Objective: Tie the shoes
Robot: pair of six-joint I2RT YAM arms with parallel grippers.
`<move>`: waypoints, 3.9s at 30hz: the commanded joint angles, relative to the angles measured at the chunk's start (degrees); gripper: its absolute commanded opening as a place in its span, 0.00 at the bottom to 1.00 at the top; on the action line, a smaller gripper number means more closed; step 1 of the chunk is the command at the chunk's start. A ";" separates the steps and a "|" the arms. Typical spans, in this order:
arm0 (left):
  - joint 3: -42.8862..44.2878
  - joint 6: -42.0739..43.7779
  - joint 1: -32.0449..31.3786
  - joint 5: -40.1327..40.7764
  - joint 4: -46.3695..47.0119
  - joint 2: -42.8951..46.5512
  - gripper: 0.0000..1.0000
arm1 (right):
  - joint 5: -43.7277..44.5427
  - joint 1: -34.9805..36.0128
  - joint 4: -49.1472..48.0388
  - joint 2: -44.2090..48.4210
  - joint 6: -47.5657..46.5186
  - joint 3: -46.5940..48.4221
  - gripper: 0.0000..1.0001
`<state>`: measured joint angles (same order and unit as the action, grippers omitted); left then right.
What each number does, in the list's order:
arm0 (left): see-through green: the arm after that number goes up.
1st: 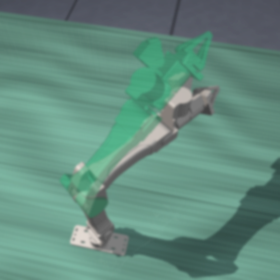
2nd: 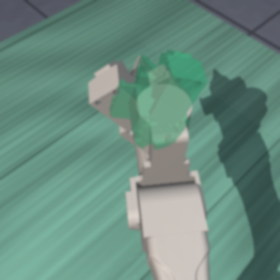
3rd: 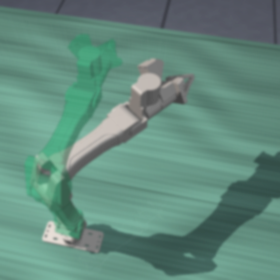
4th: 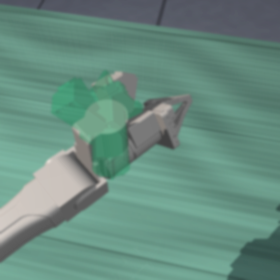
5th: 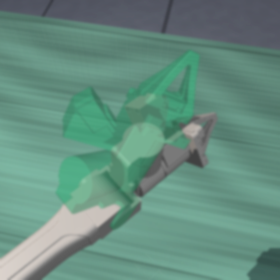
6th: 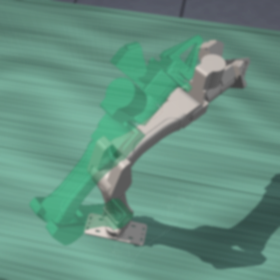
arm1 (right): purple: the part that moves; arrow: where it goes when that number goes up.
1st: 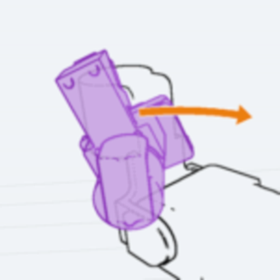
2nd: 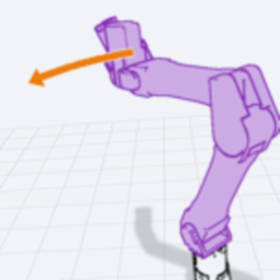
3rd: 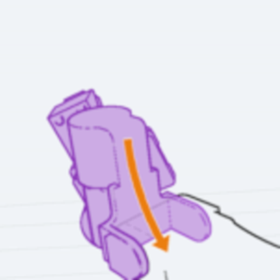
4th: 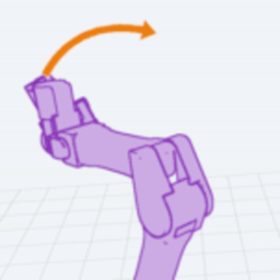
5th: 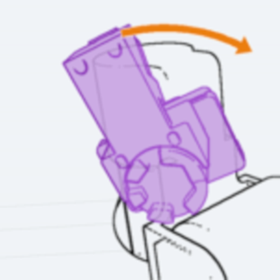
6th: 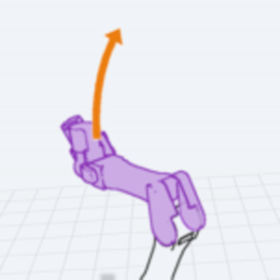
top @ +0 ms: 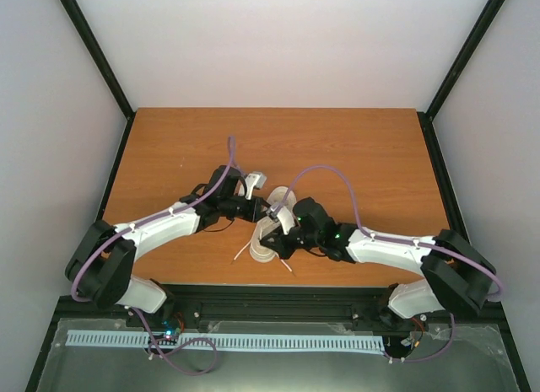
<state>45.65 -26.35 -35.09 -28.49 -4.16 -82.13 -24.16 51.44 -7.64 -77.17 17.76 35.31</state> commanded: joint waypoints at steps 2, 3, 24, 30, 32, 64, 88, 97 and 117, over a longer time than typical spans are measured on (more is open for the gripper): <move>0.65 2.61 0.46 -3.87 0.94 4.74 0.01 | -1.90 1.65 5.10 -3.59 0.79 2.29 0.03; 0.18 2.60 0.46 -4.35 0.93 5.45 0.01 | 0.11 1.65 6.25 -3.72 2.08 2.20 0.03; -11.78 0.13 0.11 -3.52 -2.86 11.23 0.01 | 10.78 -10.36 14.26 -4.50 10.75 6.45 0.03; -11.63 0.59 0.11 -0.94 -4.75 11.99 0.02 | 6.04 -10.31 12.86 -6.03 8.69 9.69 0.03; -11.55 0.28 0.11 -0.38 -4.76 12.74 0.04 | 4.43 -10.10 12.34 -6.96 8.25 10.09 0.03; 3.12 -8.11 1.95 5.13 -10.88 0.18 0.39 | 3.04 -8.20 11.59 -7.91 6.90 8.81 0.03; 0.96 -10.79 1.96 1.54 -7.44 -4.49 0.16 | 3.16 -8.20 11.85 -7.61 6.24 8.71 0.03; -0.44 -10.42 1.97 2.11 -4.00 -3.59 0.01 | 4.69 -8.19 13.61 -7.89 5.09 10.92 0.03; -4.71 -7.28 1.91 3.83 3.48 0.94 0.01 | 4.03 -6.53 12.63 -14.42 4.48 15.02 0.03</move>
<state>42.06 -35.64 -33.47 -25.06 -5.93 -83.53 -20.18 44.40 6.42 -90.63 21.96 50.59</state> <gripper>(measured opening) 0.022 0.031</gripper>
